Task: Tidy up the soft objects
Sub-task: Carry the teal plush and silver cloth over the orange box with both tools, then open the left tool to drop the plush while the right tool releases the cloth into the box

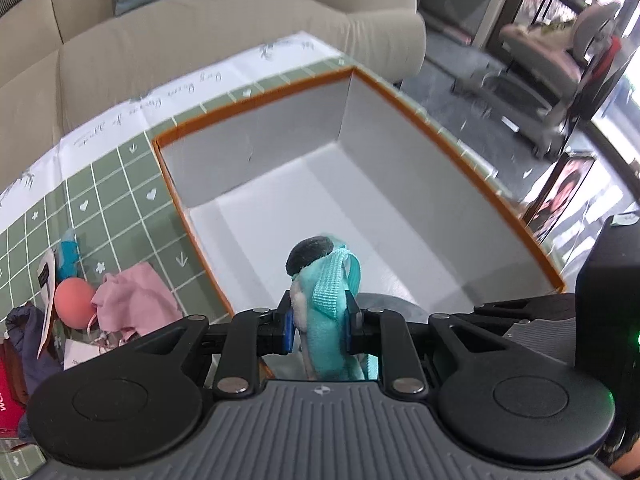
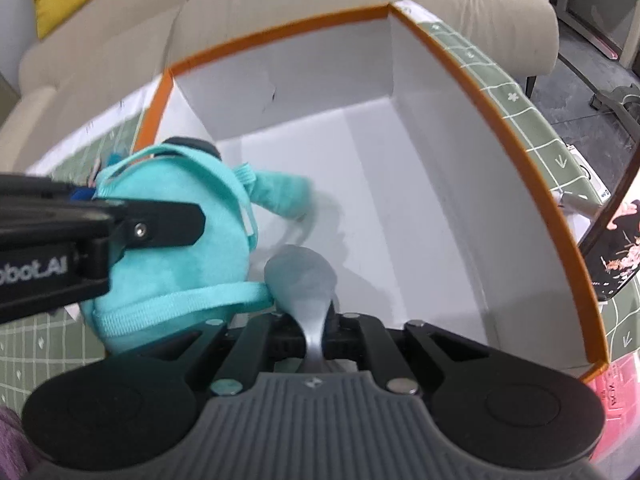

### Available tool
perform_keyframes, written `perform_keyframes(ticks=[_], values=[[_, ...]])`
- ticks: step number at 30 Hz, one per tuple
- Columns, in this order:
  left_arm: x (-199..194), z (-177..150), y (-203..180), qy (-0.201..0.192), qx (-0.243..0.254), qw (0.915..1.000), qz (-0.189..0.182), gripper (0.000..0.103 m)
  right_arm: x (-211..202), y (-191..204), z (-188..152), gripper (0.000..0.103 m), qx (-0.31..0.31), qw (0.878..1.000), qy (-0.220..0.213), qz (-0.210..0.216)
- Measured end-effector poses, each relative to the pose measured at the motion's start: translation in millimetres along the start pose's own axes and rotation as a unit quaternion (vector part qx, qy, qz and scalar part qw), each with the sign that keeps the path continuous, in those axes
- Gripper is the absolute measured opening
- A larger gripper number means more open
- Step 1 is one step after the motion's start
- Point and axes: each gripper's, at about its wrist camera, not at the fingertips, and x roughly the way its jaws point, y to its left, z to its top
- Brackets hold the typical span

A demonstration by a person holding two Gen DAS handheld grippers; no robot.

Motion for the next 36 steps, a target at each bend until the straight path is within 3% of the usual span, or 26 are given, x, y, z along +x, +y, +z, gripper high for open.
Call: perform_keyframes(ticks=[5,9,12,14,16,21,23,31,36], values=[[14,-2,2,0.038,0.003,0.9992,0.011,0.026,13,8,0,0.005,-0.017,0.999,0.034,-0.007],[19,-3,-1,0.047,0.006,0.9988,0.015,0.027,16,11,-1,0.007,-0.024,0.999,0.039,-0.011],[19,-3,-5,0.049,0.014,0.9984,0.026,0.031,16,13,0,0.018,-0.029,0.999,0.037,-0.014],[19,-3,-4,0.049,0.016,0.9982,0.030,0.032,13,14,-1,0.031,-0.032,0.999,0.029,-0.019],[17,-2,-6,0.048,0.022,0.9981,0.031,0.034,12,12,1,0.034,-0.035,0.999,0.024,-0.022],[5,-3,-11,0.022,0.046,0.9973,0.054,0.050,6,15,-1,0.045,-0.049,0.998,0.013,-0.037],[-1,-2,-10,0.018,0.044,0.9976,0.051,0.051,3,16,0,0.051,-0.052,0.998,0.009,-0.045],[-37,-6,0,-0.020,0.028,0.9987,0.039,0.053,-18,20,-3,0.054,-0.054,0.997,-0.015,-0.059],[-71,-22,7,-0.078,0.026,0.9965,0.015,0.053,-48,29,-11,0.063,-0.061,0.995,-0.051,-0.059]])
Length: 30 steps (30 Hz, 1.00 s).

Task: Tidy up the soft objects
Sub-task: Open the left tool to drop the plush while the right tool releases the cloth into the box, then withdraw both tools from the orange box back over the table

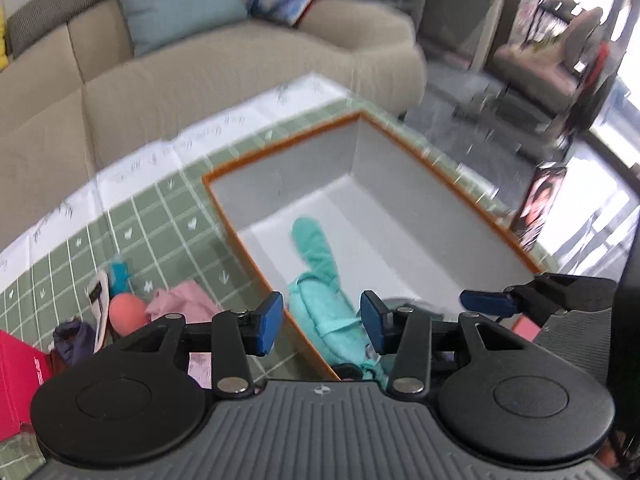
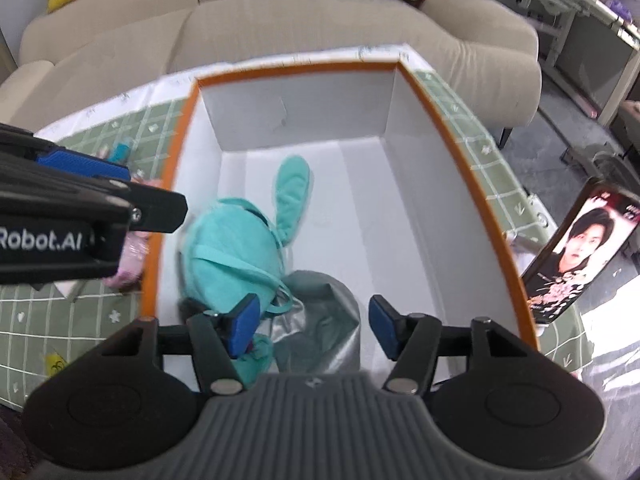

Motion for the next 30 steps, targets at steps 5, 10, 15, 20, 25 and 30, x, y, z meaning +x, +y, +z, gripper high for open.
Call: perform_keyframes(ticks=[5,10,15,20,25,30], values=[[-40,-26,9,-0.072,0.001,0.9974,-0.010,0.053,-35,16,-12,0.068,-0.009,0.999,-0.051,0.012],[-69,-60,26,-0.115,-0.009,0.9933,-0.003,0.053,-64,44,-31,0.071,-0.027,0.994,-0.098,0.029],[-87,-99,46,-0.126,-0.027,0.9915,0.016,0.053,-83,75,-54,0.073,-0.046,0.989,-0.130,0.047],[-98,-139,63,-0.109,-0.054,0.9924,0.015,0.053,-89,97,-71,0.073,-0.055,0.989,-0.128,0.056],[-94,-174,78,-0.076,-0.082,0.9936,0.018,0.054,-85,118,-85,0.073,-0.069,0.989,-0.107,0.075],[-92,-207,91,-0.053,-0.115,0.9913,0.036,0.064,-72,138,-101,0.073,-0.089,0.989,-0.076,0.088]])
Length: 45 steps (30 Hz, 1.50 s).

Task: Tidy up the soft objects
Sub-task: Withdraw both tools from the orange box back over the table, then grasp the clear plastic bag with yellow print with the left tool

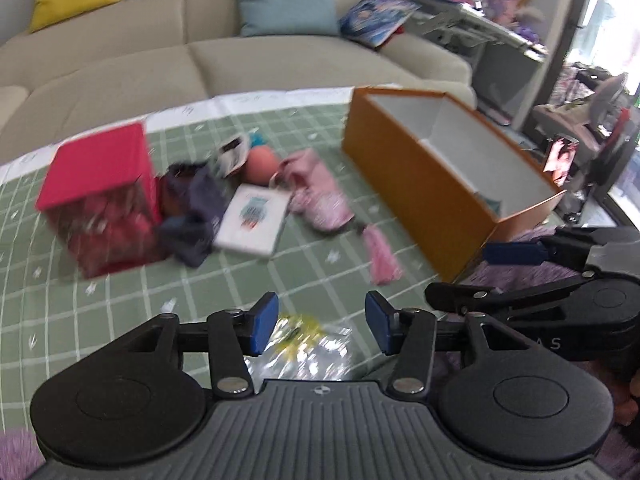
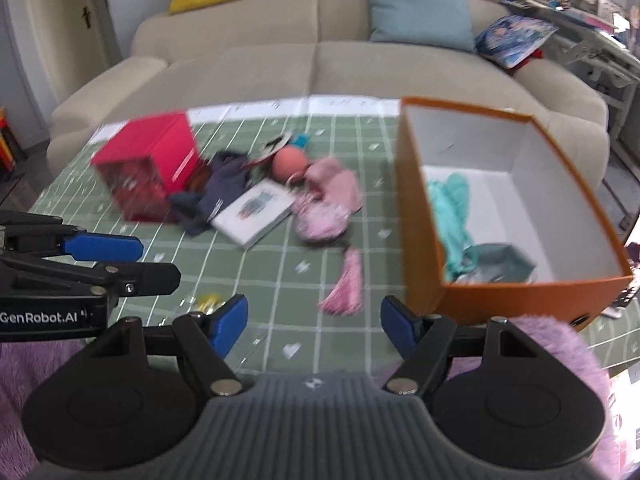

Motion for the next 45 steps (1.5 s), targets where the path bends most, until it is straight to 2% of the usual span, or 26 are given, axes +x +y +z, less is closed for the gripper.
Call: perform_keyframes(ticks=[7,12,13,14,17,22,27,33,34,37,39,40,42,44,45], values=[[9,-31,23,0.034,-0.069,0.9968,0.021,0.070,18,21,-6,0.072,-0.035,0.999,0.016,-0.005],[12,-36,36,0.052,-0.110,0.9921,0.028,0.071,29,26,-9,0.072,-0.042,0.999,0.030,0.000],[14,-37,39,0.056,-0.116,0.9913,0.027,0.071,31,27,-9,0.070,-0.041,0.999,0.035,0.004],[16,-38,41,0.062,-0.123,0.9902,0.024,0.071,34,27,-10,0.064,-0.038,0.998,0.040,0.009],[21,-39,43,0.069,-0.134,0.9884,0.020,0.071,44,26,-11,0.054,-0.030,0.998,0.059,0.019],[35,-37,43,0.074,-0.137,0.9877,0.003,0.071,59,23,-10,0.046,-0.011,0.997,0.074,0.035],[54,-36,47,0.100,-0.142,0.9843,0.033,0.074,73,23,-8,0.044,-0.004,0.995,0.088,0.041],[79,-43,51,0.139,-0.149,0.9781,0.042,0.075,90,24,-9,0.038,-0.003,0.993,0.109,0.052],[80,-43,50,0.135,-0.147,0.9789,0.045,0.074,93,25,-9,0.035,-0.004,0.992,0.114,0.052],[82,-43,48,0.129,-0.137,0.9805,0.054,0.071,100,25,-10,0.031,-0.001,0.991,0.123,0.056],[83,-43,45,0.125,-0.128,0.9822,0.058,0.061,104,24,-10,0.029,0.003,0.990,0.126,0.059],[84,-43,44,0.124,-0.123,0.9828,0.061,0.060,106,24,-11,0.028,0.004,0.990,0.128,0.061],[85,-42,42,0.120,-0.112,0.9842,0.066,0.052,109,26,-12,0.023,0.003,0.989,0.134,0.067],[86,-42,41,0.115,-0.106,0.9856,0.065,0.043,113,29,-13,0.012,-0.002,0.987,0.140,0.077],[87,-42,41,0.113,-0.105,0.9860,0.064,0.041,115,31,-14,0.010,-0.007,0.986,0.143,0.080]])
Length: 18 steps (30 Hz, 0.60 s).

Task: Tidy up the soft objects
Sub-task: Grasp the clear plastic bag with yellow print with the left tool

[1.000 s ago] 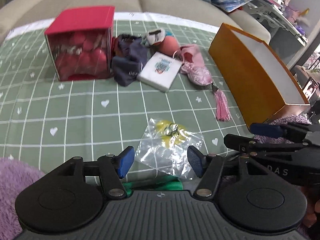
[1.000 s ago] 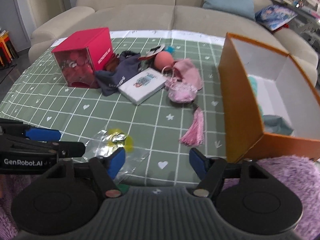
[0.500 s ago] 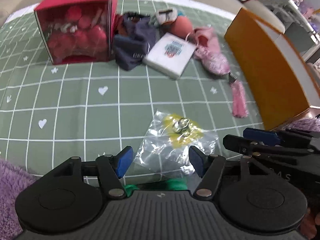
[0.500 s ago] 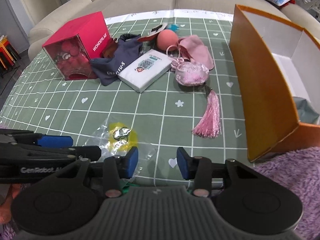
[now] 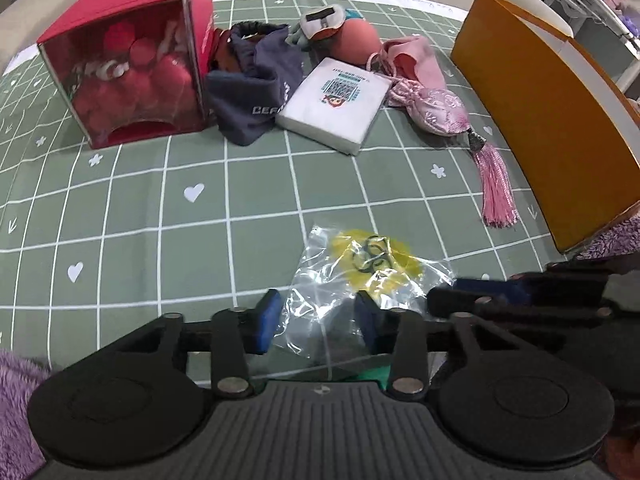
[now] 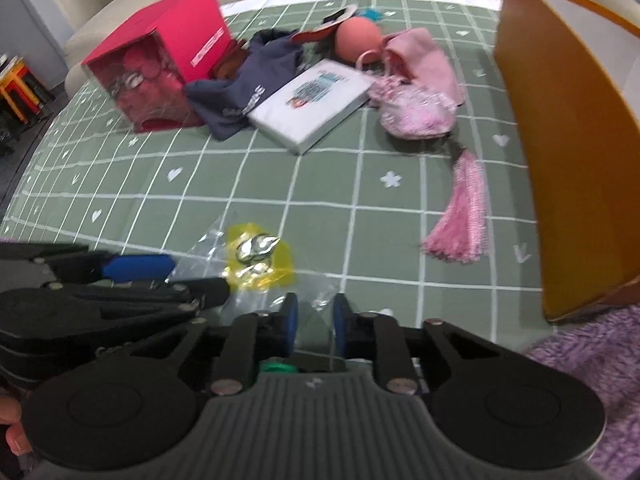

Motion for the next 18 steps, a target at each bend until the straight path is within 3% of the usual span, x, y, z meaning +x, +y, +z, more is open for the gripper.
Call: perform_keyframes(ticks=[4,6,13,14,16,17,18], values=[[1.0,2.0,-0.5,-0.008,0.001,1.0000,-0.001,0.027,5.3,6.8,0.9,0.000,-0.018,1.000,-0.004,0.003],[2.5,3.3,1.9,-0.008,-0.005,0.9999,-0.013,0.007,6.6,7.8,1.8,0.000,-0.022,1.000,-0.008,0.002],[3.6,4.6,3.2,-0.014,-0.014,0.9992,-0.034,0.004,5.1,3.8,4.9,0.000,-0.014,1.000,-0.023,-0.005],[5.0,4.2,2.9,-0.011,-0.014,0.9993,-0.033,0.008,6.4,3.0,5.3,0.000,-0.012,1.000,-0.020,-0.006],[4.1,4.2,3.1,-0.019,-0.020,0.9995,-0.018,0.025,7.7,1.8,5.2,0.000,-0.009,1.000,-0.016,-0.007],[2.7,4.3,3.4,-0.026,-0.020,0.9994,-0.008,0.047,7.8,1.4,5.4,0.000,-0.008,1.000,-0.016,-0.006],[1.4,4.0,4.0,-0.034,-0.020,0.9992,0.000,0.063,7.7,1.0,4.9,0.000,-0.007,1.000,-0.016,-0.005]])
